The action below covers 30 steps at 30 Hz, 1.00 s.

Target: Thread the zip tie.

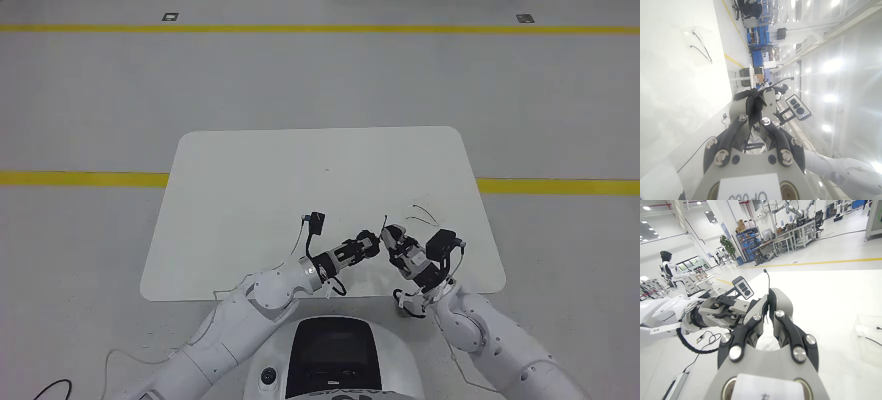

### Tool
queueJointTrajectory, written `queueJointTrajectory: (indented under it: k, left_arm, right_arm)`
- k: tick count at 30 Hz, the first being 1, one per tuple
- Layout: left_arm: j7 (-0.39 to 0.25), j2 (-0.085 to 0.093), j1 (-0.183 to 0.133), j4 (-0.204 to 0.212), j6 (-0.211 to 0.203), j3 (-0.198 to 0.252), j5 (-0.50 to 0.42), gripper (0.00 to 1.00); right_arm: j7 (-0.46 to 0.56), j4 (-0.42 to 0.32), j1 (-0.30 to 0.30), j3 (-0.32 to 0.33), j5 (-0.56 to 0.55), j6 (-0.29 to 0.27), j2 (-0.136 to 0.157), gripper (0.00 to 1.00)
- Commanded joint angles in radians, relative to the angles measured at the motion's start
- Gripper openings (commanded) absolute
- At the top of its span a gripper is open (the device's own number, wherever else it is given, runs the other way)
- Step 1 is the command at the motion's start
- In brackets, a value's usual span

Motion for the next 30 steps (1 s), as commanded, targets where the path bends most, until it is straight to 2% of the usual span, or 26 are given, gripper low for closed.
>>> queueJointTrajectory:
  k: [1,4,5,6,7,8,17,27,28,30]
  left_arm:
    - [0.0,0.0,0.0,0.0,0.0,0.0,0.0,0.0]
    - [0.0,0.0,0.0,0.0,0.0,0.0,0.0,0.0]
    - [0.0,0.0,0.0,0.0,0.0,0.0,0.0,0.0]
    - [0.0,0.0,0.0,0.0,0.0,0.0,0.0,0.0]
    - [0.0,0.0,0.0,0.0,0.0,0.0,0.0,0.0]
    - [0.0,0.0,0.0,0.0,0.0,0.0,0.0,0.0]
    - [0.0,0.0,0.0,0.0,0.0,0.0,0.0,0.0]
    - [0.011,0.0,0.002,0.004,0.007,-0.003,-0.003,0.0]
    - [0.031,-0.001,0.006,0.006,0.018,-0.01,-0.022,0.0]
    - [0.018,-0.001,0.014,0.005,0.028,-0.023,-0.096,0.0]
  right_arm:
    - [-0.001,-0.002,0.0,-0.001,0.003,0.0,0.002,0.0]
    - [-0.002,-0.003,0.0,-0.003,0.007,0.0,0.004,0.0]
    - [-0.002,-0.003,0.0,-0.004,0.009,0.0,0.005,0.04]
    - [-0.004,-0.004,0.0,-0.005,0.011,0.0,0.006,0.34]
    - [-0.005,-0.005,-0.001,-0.005,0.015,0.0,0.008,0.84]
    - [-0.01,-0.005,-0.004,-0.003,0.021,0.0,0.01,1.0]
    - [-0.093,-0.016,-0.042,0.041,0.023,0.0,0.034,1.0]
    - [-0.092,-0.017,-0.041,0.042,0.021,0.002,0.034,1.0]
    - [-0.105,-0.015,-0.038,0.051,-0.014,0.022,0.033,1.0]
    - [-0.151,-0.004,-0.046,0.061,-0.095,0.04,0.034,1.0]
